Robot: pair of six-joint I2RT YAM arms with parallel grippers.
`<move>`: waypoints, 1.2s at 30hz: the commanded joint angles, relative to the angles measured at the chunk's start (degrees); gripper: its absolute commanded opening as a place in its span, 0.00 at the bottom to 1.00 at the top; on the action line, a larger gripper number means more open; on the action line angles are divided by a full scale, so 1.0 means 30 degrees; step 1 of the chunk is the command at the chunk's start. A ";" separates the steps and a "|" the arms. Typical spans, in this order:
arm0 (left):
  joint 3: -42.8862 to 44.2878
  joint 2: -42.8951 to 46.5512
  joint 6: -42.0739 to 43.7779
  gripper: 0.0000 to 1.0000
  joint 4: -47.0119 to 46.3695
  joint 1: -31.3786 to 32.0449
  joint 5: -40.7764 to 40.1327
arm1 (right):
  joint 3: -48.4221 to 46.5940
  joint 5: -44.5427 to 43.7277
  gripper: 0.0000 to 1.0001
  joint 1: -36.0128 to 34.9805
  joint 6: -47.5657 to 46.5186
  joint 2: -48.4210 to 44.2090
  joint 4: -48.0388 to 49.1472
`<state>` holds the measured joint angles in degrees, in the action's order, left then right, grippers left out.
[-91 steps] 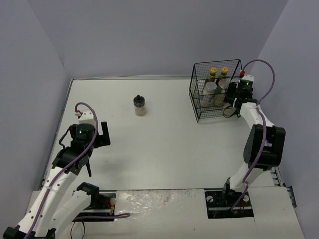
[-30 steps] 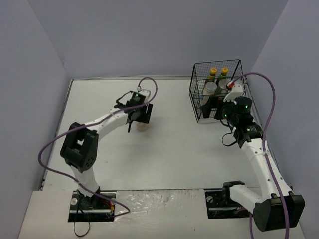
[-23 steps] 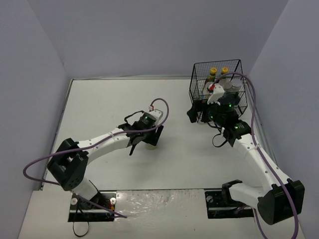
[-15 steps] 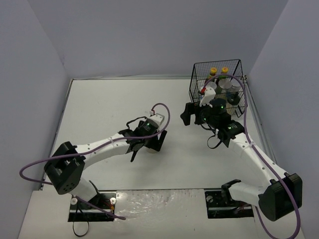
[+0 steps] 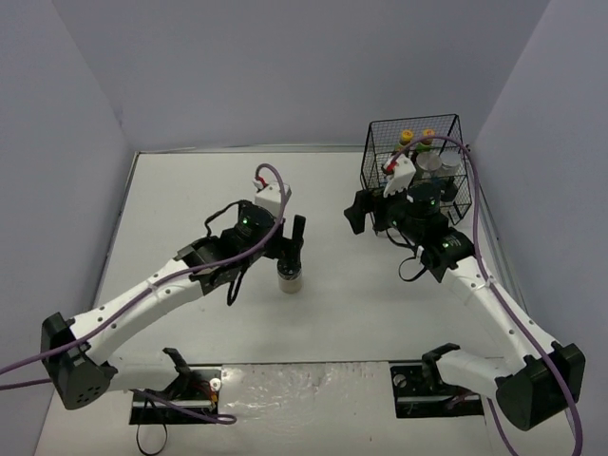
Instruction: Organize the condiment bottles
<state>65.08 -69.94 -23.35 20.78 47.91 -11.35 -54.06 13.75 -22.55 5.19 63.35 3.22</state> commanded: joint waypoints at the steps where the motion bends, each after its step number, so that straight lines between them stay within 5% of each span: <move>1: 0.0705 0.2524 -0.0473 0.97 0.2362 -0.2380 -0.1649 | -0.2092 0.1362 1.00 -0.0753 -0.1508 0.0803 -0.0202; 14: -0.4008 0.8877 0.1486 0.97 0.4731 -1.0050 -0.1697 | -0.2109 0.1011 1.00 -0.7166 -0.4220 0.5254 -0.0486; 20: -0.6451 1.1054 0.1999 0.97 0.4101 -1.0403 -0.2357 | -0.2172 0.0025 1.00 -0.9086 -0.4723 0.7170 -0.0363; 30: -0.6543 1.0946 0.2092 0.97 0.3712 -1.0403 -0.2348 | -0.1925 -0.1575 1.00 -0.9388 -0.4696 0.9474 0.0902; 36: -0.6577 1.0763 0.2216 0.97 0.3619 -1.0403 -0.2345 | -0.1610 -0.1219 0.91 -0.9388 -0.4337 0.9809 0.2041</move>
<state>43.59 -36.75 -17.96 35.27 17.06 -17.85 -58.68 10.96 -50.68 -8.02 93.11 3.51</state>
